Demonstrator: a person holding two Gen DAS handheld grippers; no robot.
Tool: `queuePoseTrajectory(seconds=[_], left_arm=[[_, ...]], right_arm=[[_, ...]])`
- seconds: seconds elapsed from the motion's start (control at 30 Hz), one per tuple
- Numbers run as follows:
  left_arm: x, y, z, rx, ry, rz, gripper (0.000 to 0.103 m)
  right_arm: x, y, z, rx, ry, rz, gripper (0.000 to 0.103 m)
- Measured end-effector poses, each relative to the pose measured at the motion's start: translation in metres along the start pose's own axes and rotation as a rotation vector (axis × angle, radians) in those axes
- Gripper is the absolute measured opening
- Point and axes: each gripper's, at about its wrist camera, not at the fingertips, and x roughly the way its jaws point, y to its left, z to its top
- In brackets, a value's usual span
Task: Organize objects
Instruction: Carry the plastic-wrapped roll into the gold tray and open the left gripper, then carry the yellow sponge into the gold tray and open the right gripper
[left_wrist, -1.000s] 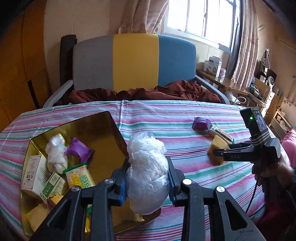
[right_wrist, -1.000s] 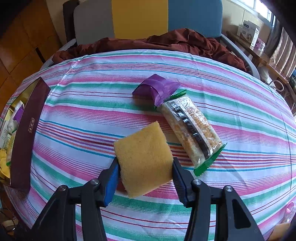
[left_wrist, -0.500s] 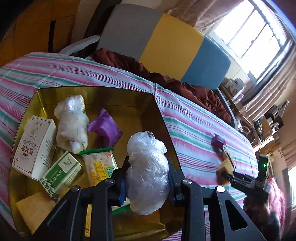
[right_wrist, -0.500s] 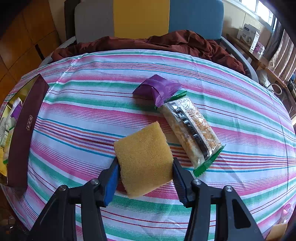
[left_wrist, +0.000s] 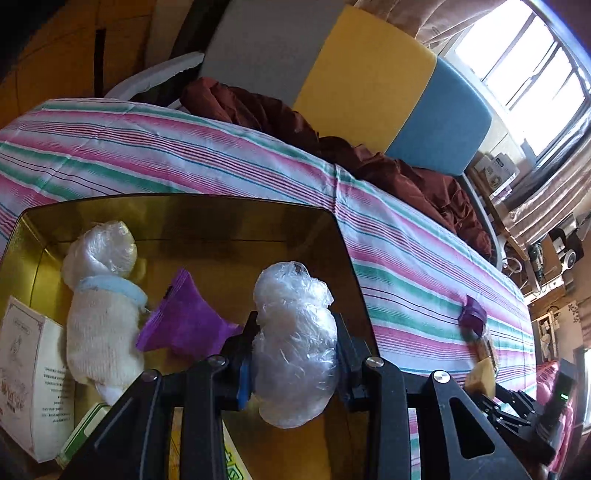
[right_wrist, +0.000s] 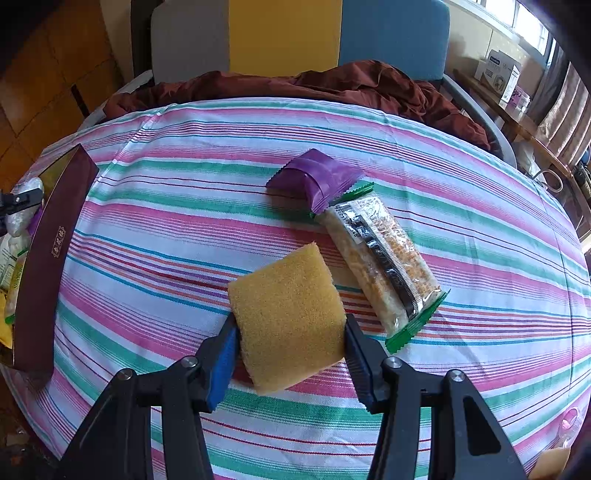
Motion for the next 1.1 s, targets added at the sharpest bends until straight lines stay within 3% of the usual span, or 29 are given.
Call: queuePoseTrajectory(seconds=[0.1,0.2,0.37,0.87,1.1], left_arm=[[0.01,-0.001,0.003,0.006,0.01,0.023,0.036],[0.011,-0.002,0.005,0.021,-0.005,0.043,0.045],[0.004,0.002,0.002,0.026,-0.025,0.07,0.047],[-0.084,-0.009,-0.066,0.185,-0.23,0.187,0.047],[-0.111,-0.003,-0.09,0.229,-0.286,0.224,0.047]], right_arm=[[0.0,0.001,0.0,-0.003,0.001,-0.001,0.054],[0.001,0.001,0.001,-0.007,0.002,-0.002,0.054],[0.001,0.002,0.0,-0.017,0.001,-0.009,0.054],[0.002,0.005,-0.001,-0.041,-0.004,-0.041,0.054],[0.005,0.015,-0.004,-0.071,0.006,-0.098,0.054]])
